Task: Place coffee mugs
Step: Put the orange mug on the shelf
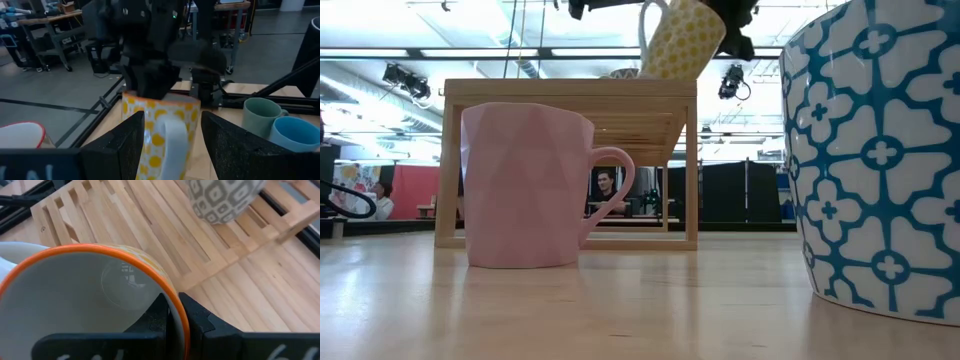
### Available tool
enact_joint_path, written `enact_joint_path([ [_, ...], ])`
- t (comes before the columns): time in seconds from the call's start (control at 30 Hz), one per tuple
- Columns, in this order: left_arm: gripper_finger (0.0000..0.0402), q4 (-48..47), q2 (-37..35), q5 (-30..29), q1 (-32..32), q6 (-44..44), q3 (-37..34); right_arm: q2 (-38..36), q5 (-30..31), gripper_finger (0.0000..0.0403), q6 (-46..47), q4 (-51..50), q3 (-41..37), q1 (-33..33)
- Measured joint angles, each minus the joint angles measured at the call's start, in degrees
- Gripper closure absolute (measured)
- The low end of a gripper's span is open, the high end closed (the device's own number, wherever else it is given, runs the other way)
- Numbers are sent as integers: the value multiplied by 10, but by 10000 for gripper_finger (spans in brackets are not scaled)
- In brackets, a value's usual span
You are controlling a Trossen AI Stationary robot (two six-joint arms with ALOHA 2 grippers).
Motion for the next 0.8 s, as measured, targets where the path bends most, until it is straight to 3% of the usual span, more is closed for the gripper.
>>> enact_joint_path([
  [0.8,198,-43,1,0,-1,-1,0,18,0,368,0,17,6,0],
])
